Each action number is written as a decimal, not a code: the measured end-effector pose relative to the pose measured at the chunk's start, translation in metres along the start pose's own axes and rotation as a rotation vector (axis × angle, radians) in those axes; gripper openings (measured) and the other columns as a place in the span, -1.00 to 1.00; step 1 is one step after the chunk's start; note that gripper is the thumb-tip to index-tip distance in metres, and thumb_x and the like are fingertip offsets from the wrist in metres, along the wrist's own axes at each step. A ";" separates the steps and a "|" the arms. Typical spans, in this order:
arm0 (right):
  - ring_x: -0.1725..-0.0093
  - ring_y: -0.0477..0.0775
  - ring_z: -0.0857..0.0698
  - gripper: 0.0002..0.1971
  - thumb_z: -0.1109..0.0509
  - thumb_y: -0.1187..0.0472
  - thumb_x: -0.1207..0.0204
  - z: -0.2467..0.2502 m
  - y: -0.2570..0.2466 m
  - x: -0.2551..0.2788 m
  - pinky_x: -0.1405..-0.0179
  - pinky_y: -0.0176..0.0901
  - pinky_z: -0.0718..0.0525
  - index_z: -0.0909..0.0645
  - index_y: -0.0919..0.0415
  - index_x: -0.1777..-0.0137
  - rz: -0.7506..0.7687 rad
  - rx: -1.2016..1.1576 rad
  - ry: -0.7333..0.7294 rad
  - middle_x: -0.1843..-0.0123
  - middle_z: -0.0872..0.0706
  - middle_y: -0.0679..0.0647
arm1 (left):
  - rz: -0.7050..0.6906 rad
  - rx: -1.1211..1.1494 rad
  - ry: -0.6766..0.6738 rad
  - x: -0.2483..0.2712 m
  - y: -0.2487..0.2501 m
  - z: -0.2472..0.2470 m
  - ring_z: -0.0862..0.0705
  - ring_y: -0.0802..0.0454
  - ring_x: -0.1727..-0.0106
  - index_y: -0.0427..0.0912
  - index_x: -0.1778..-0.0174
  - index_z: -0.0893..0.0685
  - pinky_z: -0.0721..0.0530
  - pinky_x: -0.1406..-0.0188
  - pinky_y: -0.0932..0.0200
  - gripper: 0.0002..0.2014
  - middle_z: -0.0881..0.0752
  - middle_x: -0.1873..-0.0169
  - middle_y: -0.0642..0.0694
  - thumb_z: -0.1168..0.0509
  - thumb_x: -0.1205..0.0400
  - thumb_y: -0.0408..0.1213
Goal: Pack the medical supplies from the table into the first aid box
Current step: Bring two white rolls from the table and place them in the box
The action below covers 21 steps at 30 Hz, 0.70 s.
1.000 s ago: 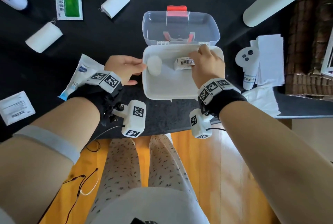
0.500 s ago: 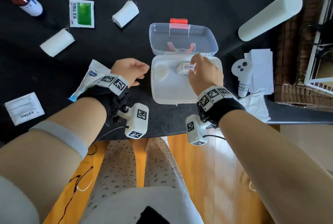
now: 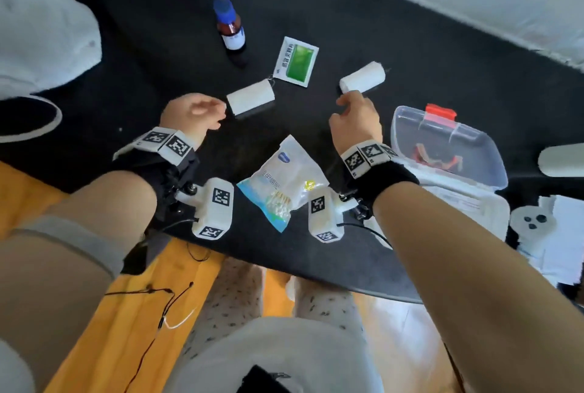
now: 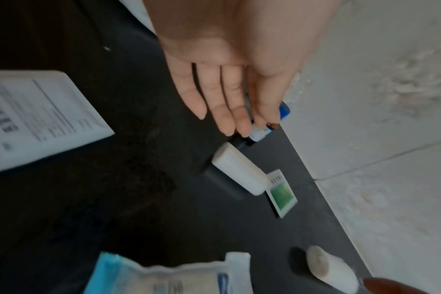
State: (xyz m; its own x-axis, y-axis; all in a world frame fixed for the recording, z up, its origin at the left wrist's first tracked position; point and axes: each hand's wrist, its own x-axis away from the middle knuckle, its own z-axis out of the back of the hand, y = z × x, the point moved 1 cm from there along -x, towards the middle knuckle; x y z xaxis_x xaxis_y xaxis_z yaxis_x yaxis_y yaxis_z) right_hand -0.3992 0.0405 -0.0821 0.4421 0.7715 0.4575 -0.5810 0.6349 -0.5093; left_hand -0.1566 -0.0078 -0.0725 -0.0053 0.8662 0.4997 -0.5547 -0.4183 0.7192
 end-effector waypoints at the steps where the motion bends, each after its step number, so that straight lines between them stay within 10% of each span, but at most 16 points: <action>1: -0.13 0.16 -0.63 -0.66 -0.23 0.29 -0.52 -0.007 -0.003 -0.007 0.05 -0.18 -0.43 -0.48 0.11 -0.30 -0.016 -0.008 -0.007 -0.33 -0.51 0.15 | 0.002 -0.007 0.013 -0.005 -0.004 0.005 -0.68 0.38 0.41 0.00 0.20 -0.70 -0.61 0.17 0.27 -0.94 -0.74 0.26 0.03 -0.32 -0.54 -0.20; 7: 0.12 0.15 -0.56 -0.58 -0.20 -0.03 -0.60 -0.018 -0.004 -0.061 -0.01 -0.14 -0.50 -0.34 -0.20 -0.46 -0.100 -0.108 0.121 -0.41 -0.30 0.17 | -0.100 -0.043 -0.028 -0.046 0.005 -0.024 -0.64 0.09 -0.15 -0.18 -0.26 -0.60 -0.46 0.05 0.68 -0.65 -0.71 -0.12 -0.11 -0.34 -0.54 -0.31; 12: 0.09 0.24 -0.67 -0.62 -0.08 -0.15 -0.61 -0.010 0.019 -0.106 -0.16 0.09 -0.69 -0.40 -0.21 -0.40 -0.243 -0.077 0.030 -0.39 -0.35 0.21 | -0.088 -0.147 -0.084 -0.072 0.010 -0.069 -0.55 -0.02 -0.38 -0.08 -0.36 -0.54 -0.43 -0.42 0.16 -0.56 -0.62 -0.34 -0.09 -0.33 -0.53 -0.28; 18: -0.05 0.16 -0.56 -0.80 -0.22 0.04 -0.55 -0.013 0.032 -0.098 -0.06 0.21 -0.75 -0.56 -0.08 -0.13 -0.188 -0.159 -0.097 -0.32 -0.48 0.18 | 0.102 -0.208 -0.106 -0.068 0.001 -0.083 -0.60 -0.12 -0.28 -0.14 -0.40 -0.46 -0.49 -0.14 0.20 -0.44 -0.57 -0.33 -0.18 -0.42 -0.46 -0.24; 21: -0.11 0.13 -0.63 -0.72 -0.24 0.11 -0.57 -0.012 0.024 -0.079 0.41 -0.13 -0.77 -0.51 -0.08 -0.27 -0.126 -0.363 -0.138 -0.26 -0.55 0.03 | 0.148 0.002 -0.042 -0.057 0.015 -0.082 -0.60 -0.07 -0.24 -0.20 -0.41 -0.42 -0.48 -0.06 0.31 -0.50 -0.60 -0.27 -0.15 -0.34 -0.54 -0.28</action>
State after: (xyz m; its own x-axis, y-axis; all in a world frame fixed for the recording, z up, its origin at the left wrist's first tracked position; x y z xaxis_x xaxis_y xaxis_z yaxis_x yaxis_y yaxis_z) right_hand -0.4403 -0.0044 -0.1389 0.3840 0.6897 0.6139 -0.2381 0.7163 -0.6559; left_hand -0.2331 -0.0408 -0.1297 -0.0518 0.7826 0.6204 -0.5488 -0.5413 0.6370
